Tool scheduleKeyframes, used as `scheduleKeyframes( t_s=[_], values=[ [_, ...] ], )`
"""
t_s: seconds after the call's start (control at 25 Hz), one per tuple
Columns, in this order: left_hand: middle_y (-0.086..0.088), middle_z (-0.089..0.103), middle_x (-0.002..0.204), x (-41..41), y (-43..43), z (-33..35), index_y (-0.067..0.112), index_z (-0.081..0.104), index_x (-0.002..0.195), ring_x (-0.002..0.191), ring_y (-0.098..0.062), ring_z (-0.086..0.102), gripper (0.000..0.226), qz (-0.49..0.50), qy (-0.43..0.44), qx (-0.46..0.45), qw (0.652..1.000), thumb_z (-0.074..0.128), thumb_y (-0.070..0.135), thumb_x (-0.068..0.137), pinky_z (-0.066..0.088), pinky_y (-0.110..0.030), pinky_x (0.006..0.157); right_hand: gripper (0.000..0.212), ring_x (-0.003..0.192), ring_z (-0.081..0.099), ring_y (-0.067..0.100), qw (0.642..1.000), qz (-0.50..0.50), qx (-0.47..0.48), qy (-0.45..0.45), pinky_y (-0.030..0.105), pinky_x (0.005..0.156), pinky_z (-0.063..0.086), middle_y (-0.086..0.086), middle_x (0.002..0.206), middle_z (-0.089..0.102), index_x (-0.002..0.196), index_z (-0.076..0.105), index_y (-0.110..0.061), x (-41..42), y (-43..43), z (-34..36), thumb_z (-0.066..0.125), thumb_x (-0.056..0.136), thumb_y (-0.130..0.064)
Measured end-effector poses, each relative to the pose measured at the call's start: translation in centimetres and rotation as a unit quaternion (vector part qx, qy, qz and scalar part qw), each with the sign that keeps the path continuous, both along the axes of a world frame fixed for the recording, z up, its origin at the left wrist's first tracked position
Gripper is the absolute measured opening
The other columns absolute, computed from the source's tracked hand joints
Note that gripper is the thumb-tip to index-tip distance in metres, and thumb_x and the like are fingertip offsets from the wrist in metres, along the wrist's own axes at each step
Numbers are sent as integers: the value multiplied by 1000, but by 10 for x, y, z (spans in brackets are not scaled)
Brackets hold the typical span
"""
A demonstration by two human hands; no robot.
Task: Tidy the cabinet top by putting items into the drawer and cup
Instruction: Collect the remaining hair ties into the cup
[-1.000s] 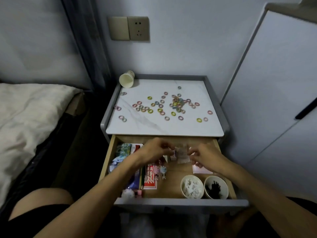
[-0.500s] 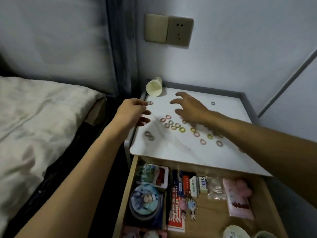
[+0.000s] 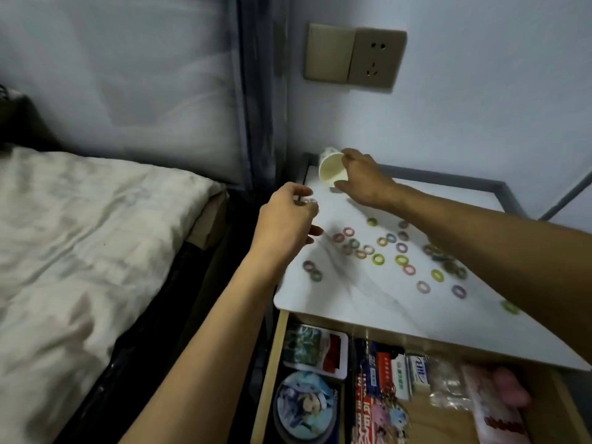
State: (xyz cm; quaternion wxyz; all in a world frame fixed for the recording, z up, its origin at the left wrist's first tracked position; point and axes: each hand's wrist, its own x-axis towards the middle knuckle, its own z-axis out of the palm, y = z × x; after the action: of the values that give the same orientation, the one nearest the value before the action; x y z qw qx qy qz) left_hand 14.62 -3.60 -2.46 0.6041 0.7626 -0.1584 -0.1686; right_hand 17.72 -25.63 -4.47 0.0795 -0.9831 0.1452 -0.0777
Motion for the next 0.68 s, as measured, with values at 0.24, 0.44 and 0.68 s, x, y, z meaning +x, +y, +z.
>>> scheduleKeyframes(
  t_s=[0.24,0.44,0.68],
  values=[
    [-9,35,152,-48,-32,-9,16,18,153,137,-25,38,106,-155,-239,146,947,85,28,71,35,-36,111,26,105,64,12,951,-27,288,-108,30,93,47,-6,121,68,115,72,-14,-158,27,31,60,94,-24],
    [7,55,135,-106,-49,-12,31,24,146,115,-15,56,93,-242,-359,144,890,80,48,73,42,-23,83,27,101,67,19,852,-49,519,-54,32,87,51,-1,112,72,111,73,-18,-256,23,36,56,94,-30],
    [0,57,131,-120,-55,-14,31,27,144,99,-12,54,91,-222,-260,104,934,80,48,72,42,-21,76,52,109,59,26,947,-282,140,57,32,86,48,11,129,58,129,58,-11,-302,-74,-13,70,86,-37]
  ],
)
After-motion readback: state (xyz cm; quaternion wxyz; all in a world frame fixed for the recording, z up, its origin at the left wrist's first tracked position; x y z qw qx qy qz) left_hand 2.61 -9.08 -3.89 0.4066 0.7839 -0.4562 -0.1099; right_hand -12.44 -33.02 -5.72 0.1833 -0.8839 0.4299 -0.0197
